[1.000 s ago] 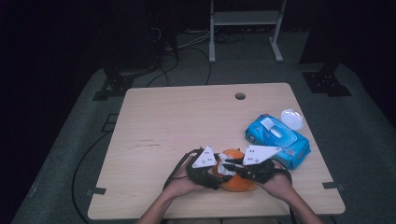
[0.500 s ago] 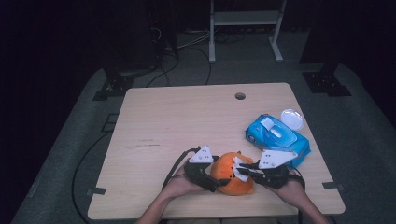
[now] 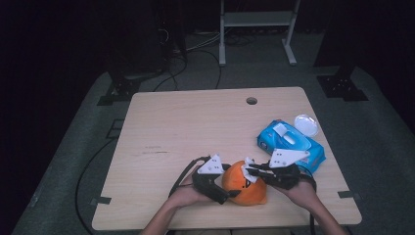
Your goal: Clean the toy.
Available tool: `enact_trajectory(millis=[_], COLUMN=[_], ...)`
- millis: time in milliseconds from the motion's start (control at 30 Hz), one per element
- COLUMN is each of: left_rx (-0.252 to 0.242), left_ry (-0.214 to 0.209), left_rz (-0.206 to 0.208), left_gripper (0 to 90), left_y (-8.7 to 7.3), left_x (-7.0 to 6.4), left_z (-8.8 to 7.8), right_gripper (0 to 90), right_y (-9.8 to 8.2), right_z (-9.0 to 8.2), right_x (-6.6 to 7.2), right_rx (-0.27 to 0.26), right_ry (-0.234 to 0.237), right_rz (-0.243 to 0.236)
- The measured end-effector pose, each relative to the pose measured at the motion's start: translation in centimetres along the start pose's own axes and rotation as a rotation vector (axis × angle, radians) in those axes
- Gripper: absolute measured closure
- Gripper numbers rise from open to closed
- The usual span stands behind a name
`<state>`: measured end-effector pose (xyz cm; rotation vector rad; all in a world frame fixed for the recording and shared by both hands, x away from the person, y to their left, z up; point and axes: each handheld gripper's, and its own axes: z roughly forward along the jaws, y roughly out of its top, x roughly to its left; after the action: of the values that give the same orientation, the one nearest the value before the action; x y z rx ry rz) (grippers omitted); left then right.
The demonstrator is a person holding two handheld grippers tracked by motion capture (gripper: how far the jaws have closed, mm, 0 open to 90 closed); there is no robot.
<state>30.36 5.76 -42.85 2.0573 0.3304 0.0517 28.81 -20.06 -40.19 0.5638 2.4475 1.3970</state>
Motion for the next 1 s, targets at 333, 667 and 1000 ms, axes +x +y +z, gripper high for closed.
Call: enact_trajectory(millis=[333, 667, 1000], left_rx=[0.023, 0.017, 0.021], left_ry=[0.041, -0.002, 0.027], left_rz=[0.077, -0.004, -0.001], left_gripper=[26.9, 18.6, 26.1], left_y=[0.6, 0.2, 0.7], left_x=[-1.2, -0.5, -1.1], left_z=[0.2, -0.1, 0.3], right_gripper=[83.6, 83.6, 83.6], right_y=[1.9, 0.2, 2.1], right_z=[1.0, -0.1, 1.4], right_x=[2.8, -0.5, 2.7], right_rx=[-0.024, 0.021, 0.016], right_ry=[0.094, -0.004, 0.087], right_rz=[-0.052, 0.012, -0.067])
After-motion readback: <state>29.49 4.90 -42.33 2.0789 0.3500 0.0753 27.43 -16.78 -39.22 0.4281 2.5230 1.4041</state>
